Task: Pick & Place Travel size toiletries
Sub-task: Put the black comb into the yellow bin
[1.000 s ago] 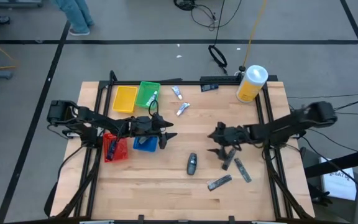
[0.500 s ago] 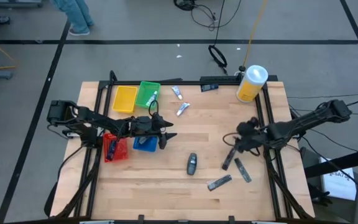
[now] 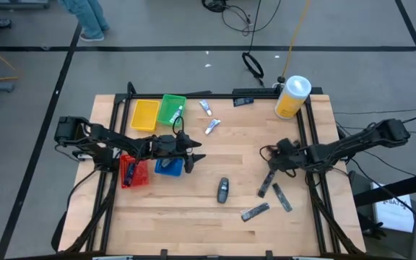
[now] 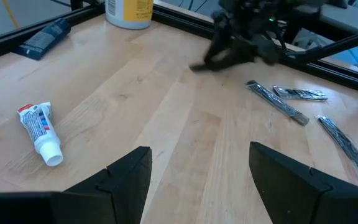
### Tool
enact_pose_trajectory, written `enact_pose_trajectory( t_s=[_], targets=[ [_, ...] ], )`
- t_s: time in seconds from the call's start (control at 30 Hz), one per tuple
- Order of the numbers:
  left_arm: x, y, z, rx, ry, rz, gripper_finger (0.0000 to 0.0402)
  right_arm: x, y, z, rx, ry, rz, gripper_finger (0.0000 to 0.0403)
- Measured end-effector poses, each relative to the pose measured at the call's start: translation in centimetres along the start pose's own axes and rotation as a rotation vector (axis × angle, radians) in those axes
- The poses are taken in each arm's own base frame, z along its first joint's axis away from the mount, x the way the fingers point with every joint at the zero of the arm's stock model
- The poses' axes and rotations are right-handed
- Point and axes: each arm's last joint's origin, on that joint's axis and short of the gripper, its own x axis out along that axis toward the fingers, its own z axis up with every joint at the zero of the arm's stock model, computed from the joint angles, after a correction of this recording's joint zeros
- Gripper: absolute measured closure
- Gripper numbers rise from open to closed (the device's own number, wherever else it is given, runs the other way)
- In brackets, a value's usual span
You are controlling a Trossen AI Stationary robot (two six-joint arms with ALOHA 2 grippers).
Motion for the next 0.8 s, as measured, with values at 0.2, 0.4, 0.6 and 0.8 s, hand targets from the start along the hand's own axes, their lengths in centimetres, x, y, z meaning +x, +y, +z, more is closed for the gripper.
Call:
enact_pose_trajectory(
  t_s=[0.2, 0.4, 0.6, 0.8],
  targets=[
    [0.0, 0.0, 0.0, 0.0, 0.0, -0.001, 0.0135, 0.4, 2.8, 0.9, -0.046, -0.126, 0.41, 0.0239],
    [0.0, 0.0, 0.0, 0.0, 0.0, -0.001, 0.0135, 0.8, 4.8, 1.2, -0.273, -0.185, 0.548, 0.0252],
    [0.0, -0.3, -0.1, 0.004, 0.002, -0.009, 0.0135, 0.7, 5.3, 0.9, -0.615, -0.203, 0.506, 0.0234],
    [0.0, -0.3, -0.1, 0.009, 0.002, -0.009, 0.0135, 1.6, 4.0, 0.8, -0.724, -0.125, 0.392, 0.0172]
  ],
)
